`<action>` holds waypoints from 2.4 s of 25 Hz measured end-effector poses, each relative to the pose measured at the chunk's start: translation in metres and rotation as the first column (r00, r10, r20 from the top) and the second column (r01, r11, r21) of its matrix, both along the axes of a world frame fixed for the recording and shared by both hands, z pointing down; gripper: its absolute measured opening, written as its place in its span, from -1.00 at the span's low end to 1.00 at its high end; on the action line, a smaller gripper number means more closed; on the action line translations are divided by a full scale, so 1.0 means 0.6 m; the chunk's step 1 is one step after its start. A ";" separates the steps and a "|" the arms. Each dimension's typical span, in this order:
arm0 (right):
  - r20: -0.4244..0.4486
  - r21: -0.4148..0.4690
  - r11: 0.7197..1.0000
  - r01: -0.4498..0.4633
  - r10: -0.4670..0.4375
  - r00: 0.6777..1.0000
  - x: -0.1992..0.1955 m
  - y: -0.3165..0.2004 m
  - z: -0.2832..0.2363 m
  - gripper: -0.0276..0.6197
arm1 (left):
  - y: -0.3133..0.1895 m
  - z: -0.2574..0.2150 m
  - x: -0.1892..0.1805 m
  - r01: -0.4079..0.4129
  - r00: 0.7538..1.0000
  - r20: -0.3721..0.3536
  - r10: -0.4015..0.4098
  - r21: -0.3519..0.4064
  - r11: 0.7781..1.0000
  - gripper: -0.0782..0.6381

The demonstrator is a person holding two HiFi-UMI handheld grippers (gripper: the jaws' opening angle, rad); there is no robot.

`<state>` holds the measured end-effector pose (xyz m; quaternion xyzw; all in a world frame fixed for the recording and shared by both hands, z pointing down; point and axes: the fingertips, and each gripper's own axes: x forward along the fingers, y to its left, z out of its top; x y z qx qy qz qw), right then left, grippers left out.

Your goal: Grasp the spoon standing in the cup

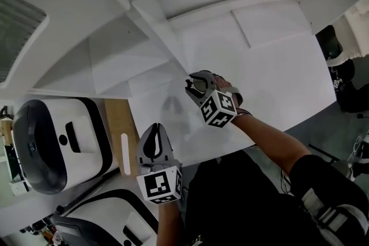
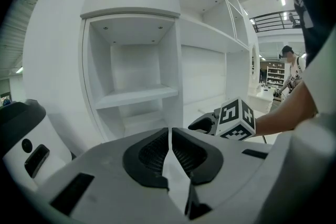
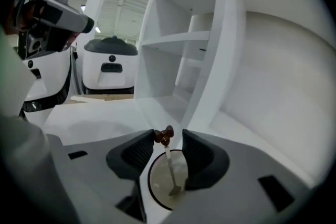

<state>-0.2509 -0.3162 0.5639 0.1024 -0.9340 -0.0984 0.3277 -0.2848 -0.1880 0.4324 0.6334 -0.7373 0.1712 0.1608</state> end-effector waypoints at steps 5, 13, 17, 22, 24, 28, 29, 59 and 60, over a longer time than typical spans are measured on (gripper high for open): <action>-0.104 0.117 0.991 0.058 -0.045 0.994 -0.001 0.009 0.017 -0.28 | 0.000 -0.001 -0.009 0.001 1.000 0.002 -0.001 0.008 1.000 -0.76; -0.001 0.110 0.994 -0.010 0.010 1.000 -0.007 0.002 -0.030 -0.40 | 0.008 -0.009 -0.019 0.014 1.000 0.003 -0.014 0.022 1.000 -0.76; 0.039 0.097 0.995 -0.037 0.033 0.999 0.001 0.004 -0.061 -0.40 | 0.005 -0.017 -0.016 0.005 1.000 -0.003 -0.005 0.040 0.999 -0.76; 0.116 0.040 0.994 -0.098 0.093 0.989 0.022 0.006 -0.109 -0.41 | -0.009 -0.036 -0.001 -0.033 0.999 0.023 0.031 0.068 0.997 -0.76; 0.157 0.008 0.991 -0.130 0.127 0.979 0.035 0.002 -0.132 -0.41 | -0.016 -0.043 0.007 -0.046 0.999 0.020 0.045 0.083 0.996 -0.76; 0.250 -0.050 0.980 -0.192 0.198 0.948 0.067 -0.004 -0.182 -0.40 | -0.021 -0.048 0.019 -0.064 0.998 0.029 0.061 0.091 0.994 -0.76; 0.274 -0.069 0.975 -0.213 0.223 0.935 0.078 -0.008 -0.197 -0.41 | -0.023 -0.050 0.023 -0.073 0.997 0.032 0.070 0.093 0.993 -0.76; -0.031 -0.161 0.778 -0.607 0.611 0.791 0.403 -0.043 0.006 -0.50 | -0.084 -0.011 0.114 -0.252 0.968 0.020 0.252 0.032 0.967 -0.76; -0.035 -0.162 0.776 -0.609 0.613 0.790 0.402 -0.049 0.011 -0.51 | -0.083 -0.012 0.111 -0.246 0.969 0.020 0.245 0.034 0.969 -0.76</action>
